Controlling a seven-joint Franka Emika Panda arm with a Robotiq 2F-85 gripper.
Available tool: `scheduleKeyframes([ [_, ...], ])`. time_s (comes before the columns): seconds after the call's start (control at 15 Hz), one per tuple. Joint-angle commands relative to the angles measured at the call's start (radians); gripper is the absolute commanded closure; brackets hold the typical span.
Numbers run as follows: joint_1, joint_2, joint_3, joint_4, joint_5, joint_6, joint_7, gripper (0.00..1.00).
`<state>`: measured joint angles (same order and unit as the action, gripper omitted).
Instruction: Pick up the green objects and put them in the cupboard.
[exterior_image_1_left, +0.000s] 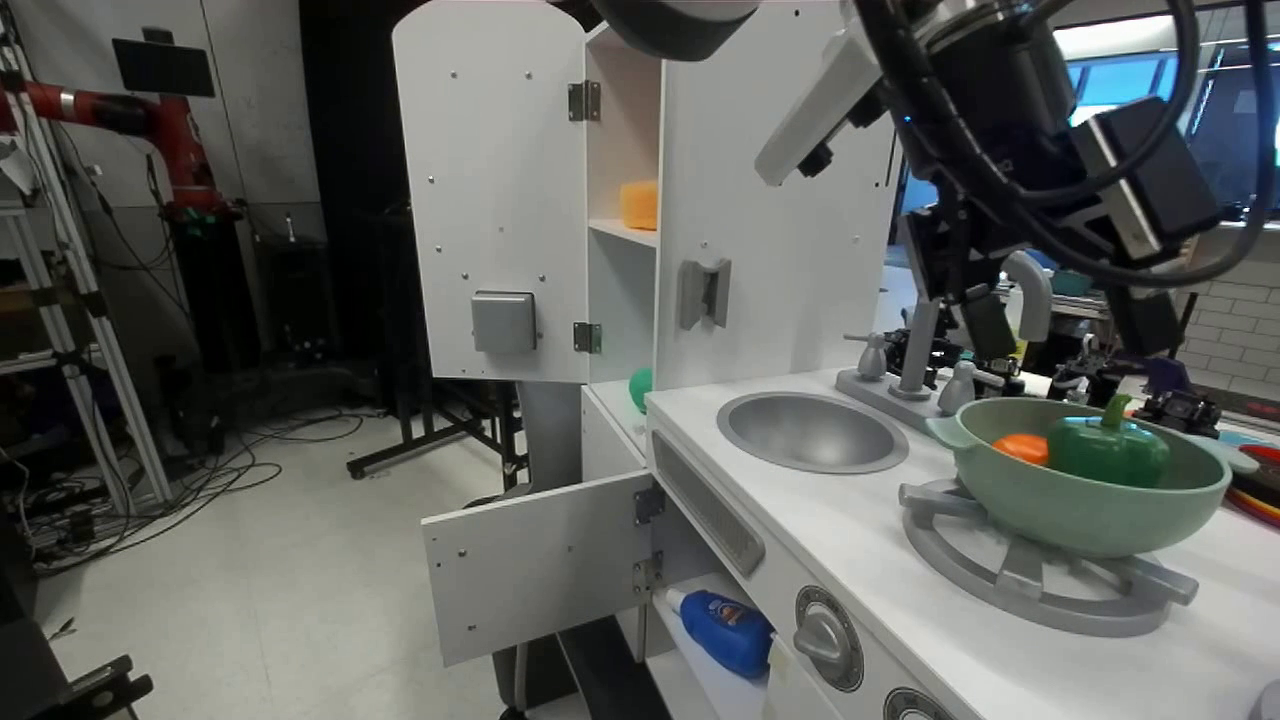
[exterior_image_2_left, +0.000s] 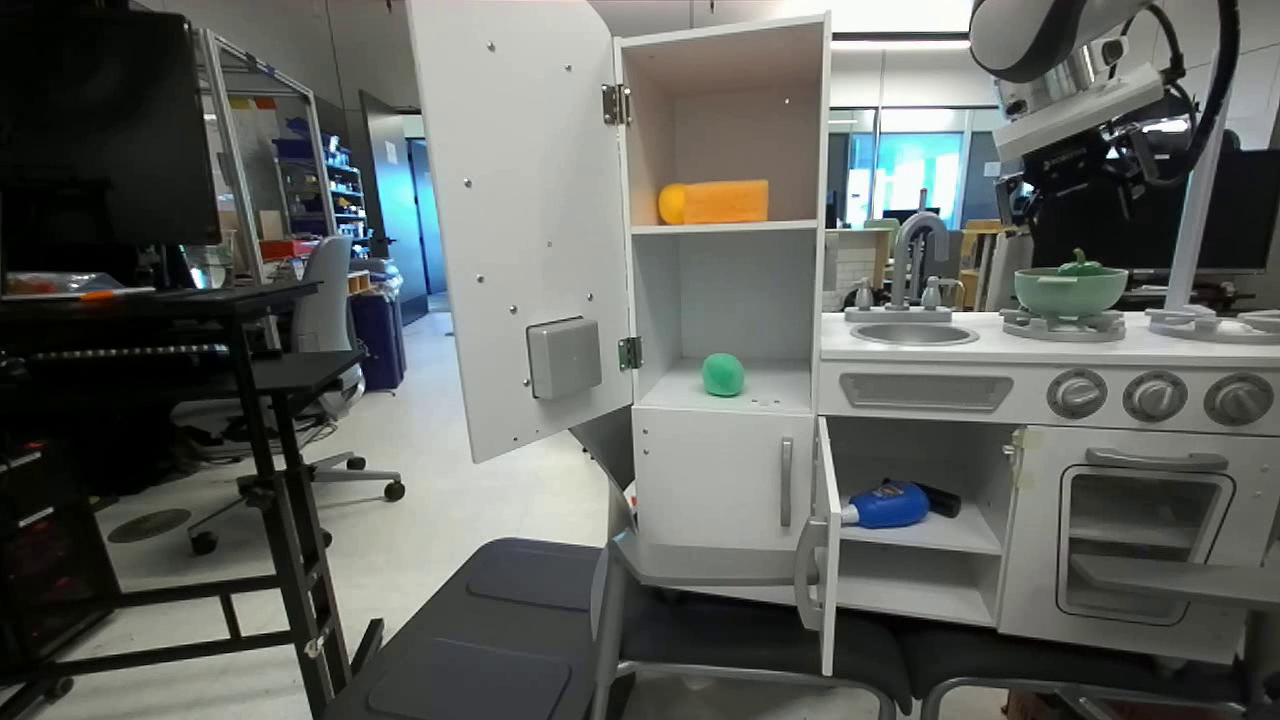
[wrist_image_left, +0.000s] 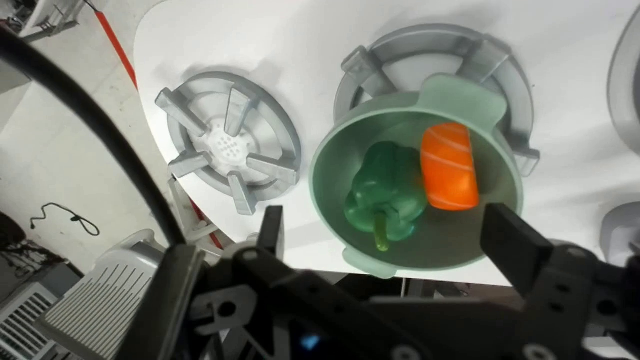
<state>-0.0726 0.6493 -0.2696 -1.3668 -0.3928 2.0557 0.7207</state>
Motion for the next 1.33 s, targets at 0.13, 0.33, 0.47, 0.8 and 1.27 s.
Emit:
scheduleKeyframes([
  [0.13,-0.02,0.096,-0.017,0.166,0.047,-0.068,-0.003,0.0],
  [0.33,-0.036,0.127,-0.016,0.185,0.069,-0.059,-0.009,0.0],
  [0.47,-0.052,0.148,-0.017,0.182,0.083,-0.035,-0.014,0.0],
  [0.8,-0.053,0.177,-0.019,0.211,0.098,-0.044,-0.013,0.0],
  [1.27,-0.058,0.2,-0.019,0.215,0.101,-0.033,-0.014,0.0],
])
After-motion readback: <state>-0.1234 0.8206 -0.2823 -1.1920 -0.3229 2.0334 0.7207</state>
